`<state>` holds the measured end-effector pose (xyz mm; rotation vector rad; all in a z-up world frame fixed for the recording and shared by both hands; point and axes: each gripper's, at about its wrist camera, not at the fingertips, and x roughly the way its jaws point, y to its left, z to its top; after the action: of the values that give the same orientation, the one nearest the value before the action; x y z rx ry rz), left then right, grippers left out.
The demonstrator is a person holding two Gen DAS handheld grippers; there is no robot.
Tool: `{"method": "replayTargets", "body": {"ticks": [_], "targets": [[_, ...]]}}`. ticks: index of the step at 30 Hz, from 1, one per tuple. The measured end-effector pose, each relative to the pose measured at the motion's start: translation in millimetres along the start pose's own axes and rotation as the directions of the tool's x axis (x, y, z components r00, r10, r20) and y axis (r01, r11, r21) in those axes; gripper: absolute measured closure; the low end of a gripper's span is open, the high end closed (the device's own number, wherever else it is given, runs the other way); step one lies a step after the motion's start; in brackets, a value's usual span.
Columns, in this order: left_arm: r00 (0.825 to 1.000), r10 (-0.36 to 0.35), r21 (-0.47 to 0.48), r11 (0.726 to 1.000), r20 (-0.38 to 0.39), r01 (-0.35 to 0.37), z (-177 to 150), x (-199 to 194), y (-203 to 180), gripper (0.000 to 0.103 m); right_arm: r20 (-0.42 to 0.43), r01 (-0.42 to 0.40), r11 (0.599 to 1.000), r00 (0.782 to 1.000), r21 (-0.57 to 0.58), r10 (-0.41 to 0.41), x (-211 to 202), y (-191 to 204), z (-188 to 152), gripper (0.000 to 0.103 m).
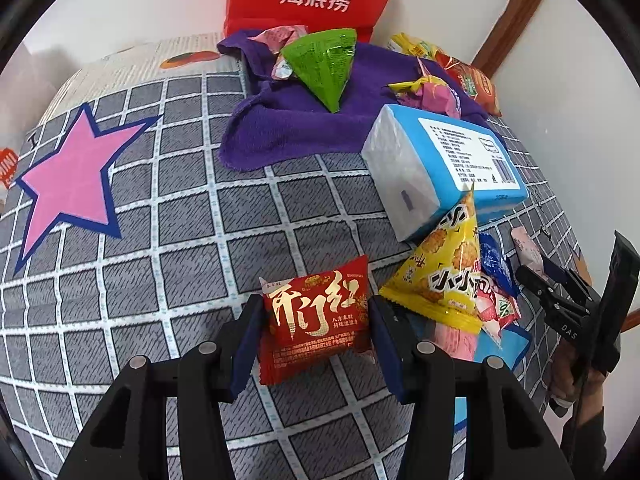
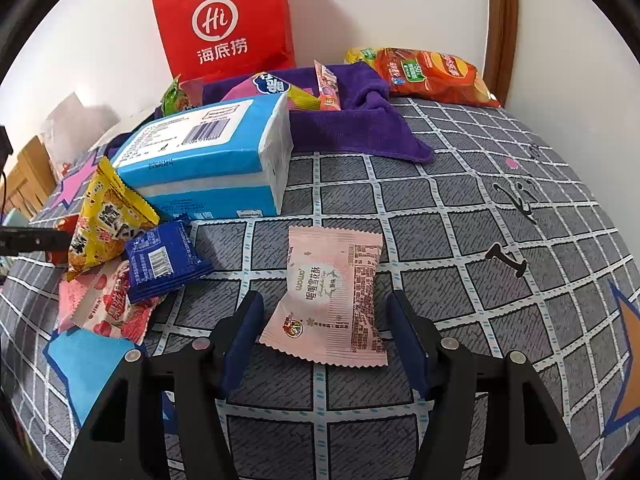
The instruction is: Organize snacks
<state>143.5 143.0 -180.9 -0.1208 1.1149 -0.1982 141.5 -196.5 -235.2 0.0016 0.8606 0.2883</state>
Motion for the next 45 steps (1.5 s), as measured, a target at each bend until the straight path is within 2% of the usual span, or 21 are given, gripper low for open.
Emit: {"method": "replayTargets", "body": {"ticks": [4,11,13,16,17,21,24,28,38,45], "targets": [[1.0,0.006,-0.021,1.0,0.008,-0.006,-5,-4,2,0.053,-0.007,-0.05,0.999,0.999,0.005,0.05,0,-1,1,0.025],[0.999,0.045,-0.063,0.997,0.026,-0.043,-10,-18,4,0.053,-0.058,0.03,0.999,0.998,0.013,-0.029,8,14,9,0.02],[0.998,0.056,-0.067,0.996,0.028,-0.054,-11,-22,3,0.053,-0.069,0.054,0.997,0.996,0.058,-0.05,7,11,12,0.027],[0.996,0.076,-0.066,0.995,0.036,-0.074,-8,-30,-1,0.053,-0.081,0.083,0.988,0.994,0.132,-0.073,5,4,16,0.044],[0.996,0.081,-0.065,0.995,0.04,-0.079,-7,-33,-3,0.053,-0.086,0.104,0.985,0.992,0.14,-0.093,6,2,18,0.056],[0.994,0.09,-0.055,0.995,0.064,-0.087,-1,-46,-13,0.053,-0.096,0.1,0.982,0.992,0.158,-0.085,6,-1,20,0.06],[0.992,0.09,-0.038,0.995,0.084,-0.087,6,-56,-21,0.053,-0.114,0.071,0.98,0.992,0.186,-0.05,3,-5,24,0.061],[0.99,0.086,-0.026,0.996,0.115,-0.083,21,-66,-29,0.053,-0.084,0.042,0.977,0.996,0.208,-0.025,-12,-8,38,0.061],[0.987,0.052,-0.002,0.999,0.15,-0.052,74,-71,-46,0.053,0.034,-0.002,0.986,0.999,0.168,-0.003,-57,-6,109,0.061],[0.982,0.068,0.005,0.998,0.179,-0.07,113,-70,-47,0.053,0.069,-0.009,0.997,0.998,0.077,0.004,-54,15,154,0.061]]}}
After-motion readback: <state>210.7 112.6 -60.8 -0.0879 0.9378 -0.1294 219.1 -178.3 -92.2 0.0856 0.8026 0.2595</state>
